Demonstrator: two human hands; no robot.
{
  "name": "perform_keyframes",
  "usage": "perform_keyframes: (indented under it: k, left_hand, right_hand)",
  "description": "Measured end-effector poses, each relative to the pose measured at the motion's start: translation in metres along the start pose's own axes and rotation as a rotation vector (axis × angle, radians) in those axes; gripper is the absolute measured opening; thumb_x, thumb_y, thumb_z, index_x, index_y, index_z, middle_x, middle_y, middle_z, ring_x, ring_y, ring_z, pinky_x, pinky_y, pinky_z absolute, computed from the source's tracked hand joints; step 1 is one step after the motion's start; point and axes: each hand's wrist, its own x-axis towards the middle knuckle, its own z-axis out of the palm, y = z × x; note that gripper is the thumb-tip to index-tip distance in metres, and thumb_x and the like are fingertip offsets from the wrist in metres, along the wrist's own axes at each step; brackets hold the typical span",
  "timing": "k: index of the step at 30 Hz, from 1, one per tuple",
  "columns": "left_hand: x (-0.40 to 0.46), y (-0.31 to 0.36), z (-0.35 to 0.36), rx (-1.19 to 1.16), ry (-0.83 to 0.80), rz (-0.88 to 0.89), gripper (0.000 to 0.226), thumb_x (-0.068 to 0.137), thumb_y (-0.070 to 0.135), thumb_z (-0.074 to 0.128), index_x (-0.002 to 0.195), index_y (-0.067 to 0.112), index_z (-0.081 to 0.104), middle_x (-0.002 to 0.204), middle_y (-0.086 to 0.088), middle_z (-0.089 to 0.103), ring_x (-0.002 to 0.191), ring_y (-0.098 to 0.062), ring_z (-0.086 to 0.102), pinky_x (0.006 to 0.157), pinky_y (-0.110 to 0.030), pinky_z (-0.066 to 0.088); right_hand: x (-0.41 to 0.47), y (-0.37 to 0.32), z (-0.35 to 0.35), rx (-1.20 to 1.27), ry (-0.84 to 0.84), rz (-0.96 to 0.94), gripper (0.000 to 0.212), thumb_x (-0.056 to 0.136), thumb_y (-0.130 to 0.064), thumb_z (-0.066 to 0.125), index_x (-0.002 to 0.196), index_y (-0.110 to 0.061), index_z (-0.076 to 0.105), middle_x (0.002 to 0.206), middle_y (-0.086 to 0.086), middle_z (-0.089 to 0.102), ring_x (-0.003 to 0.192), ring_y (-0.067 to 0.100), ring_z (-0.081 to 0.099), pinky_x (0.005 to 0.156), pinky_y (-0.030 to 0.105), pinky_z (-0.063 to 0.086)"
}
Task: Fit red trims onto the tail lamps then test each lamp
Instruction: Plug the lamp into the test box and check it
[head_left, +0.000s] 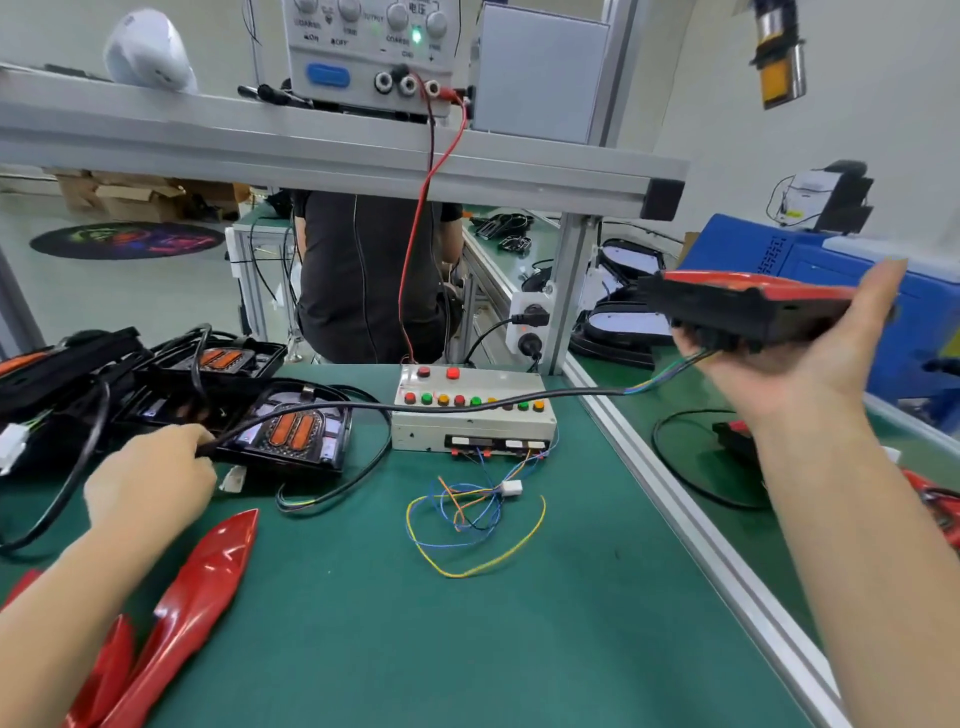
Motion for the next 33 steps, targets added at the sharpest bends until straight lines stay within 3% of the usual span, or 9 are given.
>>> perform_keyframes:
  k: [3, 8, 11, 15, 22, 25, 28, 32, 33]
  left_hand:
    - [0.0, -0.001, -0.004, -0.058, 0.104, 0.032, 0.027, 0.081, 0.007, 0.059, 0.102, 0.019, 0.073, 0.087, -0.018, 0.069, 0.081, -0.039, 0.062, 0.072, -0.04, 0.051]
    - [-0.005, 0.015, -0.031, -0.212, 0.363, 0.189, 0.029, 0.084, 0.021, 0.049, 0.104, 0.018, 0.069, 0.094, -0.016, 0.064, 0.089, -0.042, 0.059, 0.081, -0.05, 0.049]
    - [-0.021, 0.036, -0.049, -0.396, 0.516, 0.376, 0.031, 0.085, 0.02, 0.046, 0.102, 0.011, 0.069, 0.1, -0.013, 0.063, 0.092, -0.04, 0.058, 0.081, -0.052, 0.049]
    - [-0.046, 0.065, -0.055, -0.447, 0.651, 0.638, 0.022, 0.087, 0.004, 0.052, 0.096, 0.002, 0.073, 0.102, -0.015, 0.067, 0.09, -0.035, 0.06, 0.083, -0.039, 0.048]
    - [-0.073, 0.101, -0.036, -0.443, 0.602, 0.911, 0.019, 0.078, -0.012, 0.058, 0.086, -0.003, 0.072, 0.097, -0.015, 0.068, 0.086, -0.03, 0.061, 0.081, -0.033, 0.047]
    - [-0.081, 0.109, -0.031, -0.441, 0.571, 0.976, 0.019, 0.08, -0.009, 0.053, 0.081, -0.003, 0.071, 0.094, -0.015, 0.067, 0.081, -0.032, 0.062, 0.076, -0.034, 0.047]
    - [-0.09, 0.115, -0.027, -0.397, 0.528, 1.07, 0.02, 0.077, -0.013, 0.054, 0.077, -0.002, 0.07, 0.091, -0.013, 0.067, 0.078, -0.029, 0.057, 0.072, -0.031, 0.045]
    - [-0.105, 0.122, -0.018, -0.352, 0.479, 1.186, 0.026, 0.085, -0.007, 0.046, 0.077, 0.0, 0.07, 0.09, -0.01, 0.067, 0.079, -0.026, 0.055, 0.071, -0.03, 0.044]
    - [-0.108, 0.124, -0.016, -0.344, 0.47, 1.194, 0.029, 0.086, -0.005, 0.043, 0.078, 0.001, 0.07, 0.09, -0.01, 0.067, 0.079, -0.026, 0.054, 0.071, -0.029, 0.044]
  right_hand:
    - [0.001, 0.003, -0.003, -0.069, 0.009, 0.019, 0.069, 0.078, -0.075, 0.056, 0.114, -0.016, 0.061, 0.104, 0.017, 0.073, 0.094, 0.039, 0.07, 0.085, 0.061, 0.05]
    - [0.002, 0.019, -0.034, -0.229, 0.049, 0.174, 0.068, 0.073, -0.074, 0.061, 0.109, -0.017, 0.06, 0.097, 0.016, 0.074, 0.09, 0.037, 0.071, 0.088, 0.062, 0.05]
    - [0.006, 0.033, -0.065, -0.388, 0.089, 0.351, 0.066, 0.078, -0.071, 0.057, 0.113, -0.015, 0.064, 0.102, 0.017, 0.073, 0.09, 0.035, 0.072, 0.079, 0.051, 0.056]
    - [0.01, 0.051, -0.105, -0.675, 0.163, 0.479, 0.049, 0.088, -0.058, 0.055, 0.11, -0.015, 0.066, 0.096, 0.016, 0.074, 0.079, 0.031, 0.072, 0.066, 0.046, 0.056]
    - [0.024, 0.059, -0.134, -0.963, 0.251, 0.539, 0.051, 0.09, -0.052, 0.057, 0.104, -0.003, 0.064, 0.085, 0.019, 0.073, 0.071, 0.029, 0.07, 0.06, 0.04, 0.056]
    - [0.029, 0.058, -0.14, -1.057, 0.237, 0.536, 0.054, 0.092, -0.051, 0.055, 0.102, 0.001, 0.065, 0.086, 0.02, 0.072, 0.077, 0.031, 0.068, 0.07, 0.042, 0.056]
    - [0.033, 0.058, -0.138, -1.254, 0.197, 0.466, 0.058, 0.094, -0.052, 0.052, 0.098, 0.004, 0.066, 0.086, 0.019, 0.071, 0.082, 0.032, 0.066, 0.084, 0.042, 0.054]
    - [0.031, 0.055, -0.118, -1.945, 0.037, 0.018, 0.053, 0.099, -0.045, 0.042, 0.102, 0.003, 0.066, 0.107, 0.022, 0.065, 0.101, 0.035, 0.06, 0.087, 0.038, 0.045]
    - [0.025, 0.055, -0.108, -1.984, -0.011, -0.105, 0.047, 0.1, -0.041, 0.043, 0.11, -0.001, 0.065, 0.118, 0.021, 0.062, 0.109, 0.033, 0.057, 0.091, 0.037, 0.044]
